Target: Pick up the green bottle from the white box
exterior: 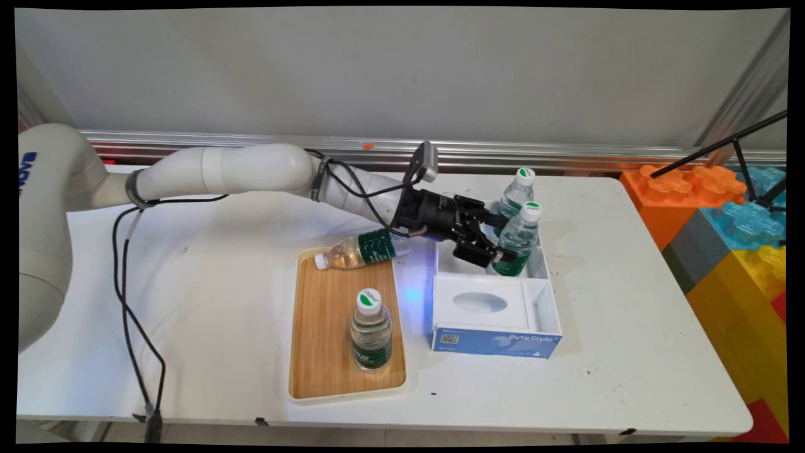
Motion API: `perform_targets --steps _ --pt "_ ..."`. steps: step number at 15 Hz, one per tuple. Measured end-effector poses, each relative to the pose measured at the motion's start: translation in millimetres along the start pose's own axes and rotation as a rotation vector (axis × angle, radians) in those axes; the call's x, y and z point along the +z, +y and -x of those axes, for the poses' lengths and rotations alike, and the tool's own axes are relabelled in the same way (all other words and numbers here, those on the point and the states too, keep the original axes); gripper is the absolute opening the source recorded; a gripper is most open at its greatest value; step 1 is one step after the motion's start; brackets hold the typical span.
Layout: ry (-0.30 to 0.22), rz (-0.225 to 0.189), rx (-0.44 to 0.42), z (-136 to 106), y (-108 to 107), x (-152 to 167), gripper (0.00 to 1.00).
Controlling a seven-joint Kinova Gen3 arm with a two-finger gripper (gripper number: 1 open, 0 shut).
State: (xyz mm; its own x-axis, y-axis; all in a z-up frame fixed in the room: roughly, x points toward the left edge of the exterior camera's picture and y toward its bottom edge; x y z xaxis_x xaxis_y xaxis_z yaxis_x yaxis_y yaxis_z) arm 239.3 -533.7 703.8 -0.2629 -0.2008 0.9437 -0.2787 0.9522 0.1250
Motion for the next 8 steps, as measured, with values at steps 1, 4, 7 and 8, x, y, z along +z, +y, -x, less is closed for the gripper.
perform_targets --steps 1,4,7,8 --pt "0.0 0.001 0.001 0 -1 2 1.0" --pt "0.0 0.0 0.004 2 -4 9 1.0" --pt "0.0 0.0 0.008 3 -6 15 1.0" --pt "0.0 0.0 0.01 3 -7 16 1.0"
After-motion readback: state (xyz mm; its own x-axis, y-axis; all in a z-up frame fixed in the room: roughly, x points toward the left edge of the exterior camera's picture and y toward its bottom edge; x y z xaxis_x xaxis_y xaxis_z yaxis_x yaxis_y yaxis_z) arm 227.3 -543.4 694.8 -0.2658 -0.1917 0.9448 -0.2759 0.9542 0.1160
